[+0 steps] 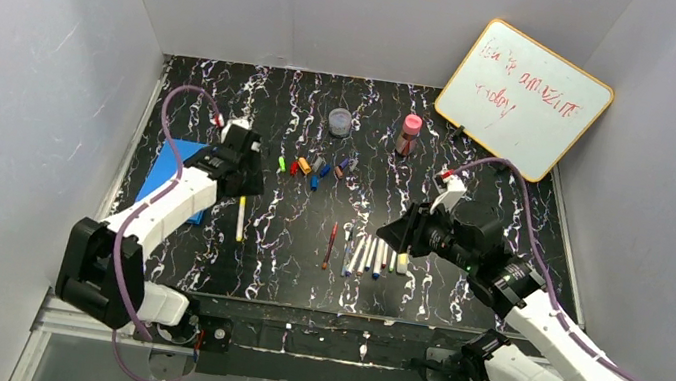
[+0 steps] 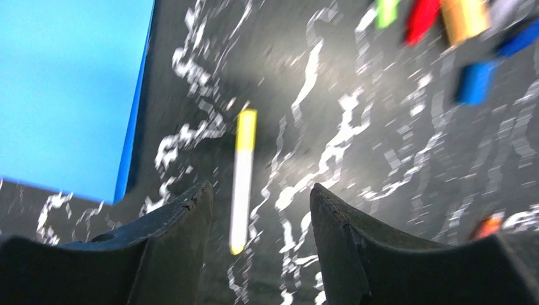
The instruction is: Open the pen caps
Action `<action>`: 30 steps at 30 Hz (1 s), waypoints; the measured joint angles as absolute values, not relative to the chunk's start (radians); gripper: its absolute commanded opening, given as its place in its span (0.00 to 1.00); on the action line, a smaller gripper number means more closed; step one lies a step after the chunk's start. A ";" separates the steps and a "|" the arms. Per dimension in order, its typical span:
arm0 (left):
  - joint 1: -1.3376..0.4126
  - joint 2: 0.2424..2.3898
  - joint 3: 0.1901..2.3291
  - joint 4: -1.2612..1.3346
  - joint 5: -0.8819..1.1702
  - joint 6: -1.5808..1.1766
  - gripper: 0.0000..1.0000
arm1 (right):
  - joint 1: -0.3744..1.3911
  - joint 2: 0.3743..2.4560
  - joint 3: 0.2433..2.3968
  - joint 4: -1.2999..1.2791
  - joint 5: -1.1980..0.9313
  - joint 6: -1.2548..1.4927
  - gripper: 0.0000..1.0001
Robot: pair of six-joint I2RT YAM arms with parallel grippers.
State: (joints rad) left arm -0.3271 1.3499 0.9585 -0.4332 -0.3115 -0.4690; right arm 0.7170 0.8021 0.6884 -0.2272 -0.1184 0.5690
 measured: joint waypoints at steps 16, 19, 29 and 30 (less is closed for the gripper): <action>-0.316 1.405 0.775 -0.438 -0.292 -0.490 0.47 | 0.717 0.780 0.637 -0.228 -0.191 0.645 0.49; -0.316 1.427 0.758 -0.428 -0.271 -0.502 0.43 | 0.717 0.775 0.637 -0.228 -0.191 0.653 0.49; -0.315 1.444 0.746 -0.364 -0.208 -0.547 0.23 | 0.717 0.773 0.637 -0.228 -0.194 0.662 0.49; -0.315 1.444 0.744 -0.358 -0.206 -0.552 0.20 | 0.717 0.773 0.636 -0.227 -0.194 0.664 0.49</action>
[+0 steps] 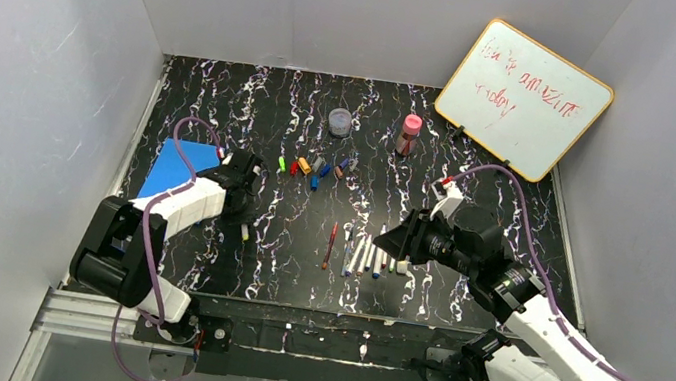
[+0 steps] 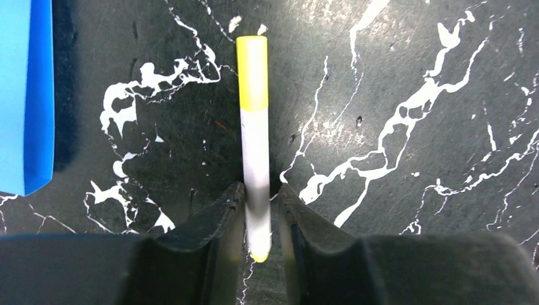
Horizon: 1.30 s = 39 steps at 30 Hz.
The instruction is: Open the pen caps
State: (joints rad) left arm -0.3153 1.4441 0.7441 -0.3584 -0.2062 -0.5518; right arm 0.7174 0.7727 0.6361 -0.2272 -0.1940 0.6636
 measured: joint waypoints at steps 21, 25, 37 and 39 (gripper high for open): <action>-0.559 1.493 0.735 -0.155 -0.195 -0.776 0.07 | 0.717 0.741 0.606 -0.237 -0.189 0.701 0.49; -0.619 1.500 0.735 -0.131 -0.199 -0.845 0.11 | 0.717 0.744 0.606 -0.237 -0.186 0.704 0.49; -0.664 1.366 0.743 -0.310 -0.210 -0.886 0.59 | 0.721 1.014 0.746 -0.305 -0.177 0.671 0.47; -0.664 1.291 0.781 -0.383 -0.229 -0.863 0.62 | 0.738 1.089 0.812 -0.323 -0.155 0.651 0.47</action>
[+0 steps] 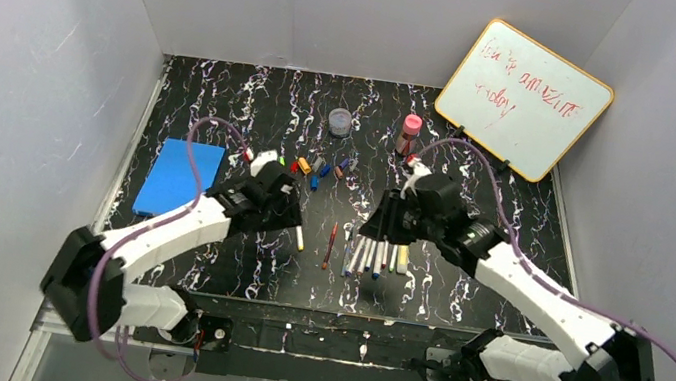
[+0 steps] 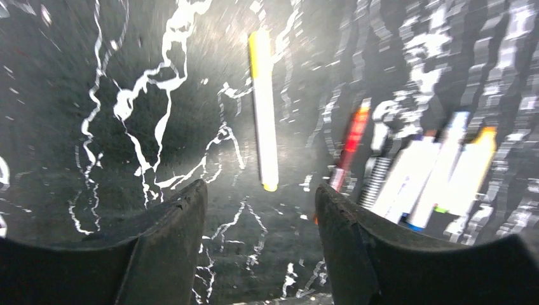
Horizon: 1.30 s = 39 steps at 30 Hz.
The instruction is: Open the pen caps
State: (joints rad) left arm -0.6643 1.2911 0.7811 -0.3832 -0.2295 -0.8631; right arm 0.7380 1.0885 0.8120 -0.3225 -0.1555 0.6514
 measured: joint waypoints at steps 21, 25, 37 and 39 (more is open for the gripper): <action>-0.664 0.494 0.774 -0.566 -0.484 -0.614 0.84 | 1.034 1.982 1.497 -0.454 0.080 0.514 0.53; -0.664 0.489 0.773 -0.590 -0.499 -0.616 0.83 | 1.043 2.033 1.537 -0.466 0.084 0.512 0.53; -0.664 0.482 0.758 -0.628 -0.546 -0.641 0.81 | 1.045 2.095 1.556 -0.466 0.096 0.510 0.53; -0.664 0.482 0.758 -0.633 -0.552 -0.647 0.81 | 1.046 2.096 1.556 -0.466 0.097 0.510 0.53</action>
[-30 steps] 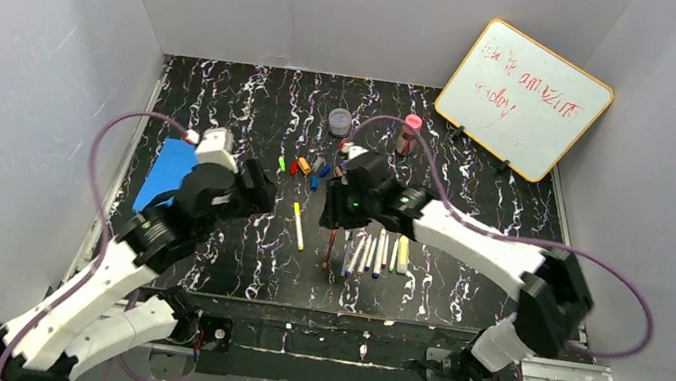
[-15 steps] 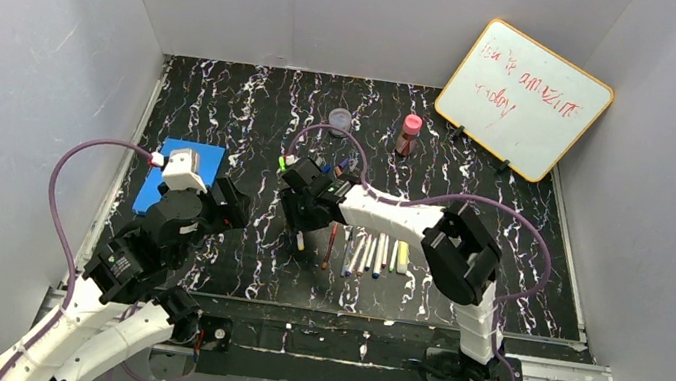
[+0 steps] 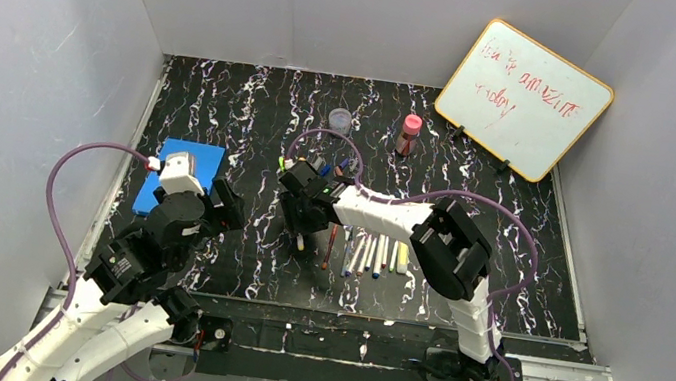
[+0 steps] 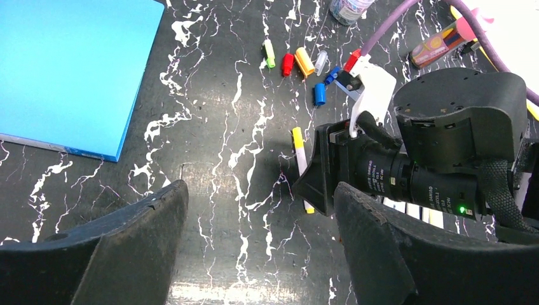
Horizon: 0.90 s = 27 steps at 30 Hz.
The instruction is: Open the pen caps
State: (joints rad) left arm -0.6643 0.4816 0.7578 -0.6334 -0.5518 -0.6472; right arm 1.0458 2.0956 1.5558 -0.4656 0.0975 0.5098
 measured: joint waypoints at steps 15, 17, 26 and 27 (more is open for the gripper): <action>-0.664 0.509 0.758 -0.637 -0.558 -0.673 0.79 | 1.089 2.102 1.530 -0.440 0.374 0.488 0.53; -0.664 0.509 0.758 -0.637 -0.558 -0.674 0.79 | 1.095 2.098 1.520 -0.430 0.395 0.495 0.53; -0.664 0.504 0.758 -0.638 -0.556 -0.678 0.79 | 1.099 2.097 1.513 -0.409 0.405 0.499 0.10; -0.664 0.503 0.758 -0.638 -0.555 -0.679 0.79 | 1.099 2.097 1.510 -0.399 0.397 0.500 0.05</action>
State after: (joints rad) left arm -0.6643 0.5026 0.7578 -0.6380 -0.5552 -0.6788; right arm 1.0992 2.0972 1.5105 -0.3992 0.3965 0.5003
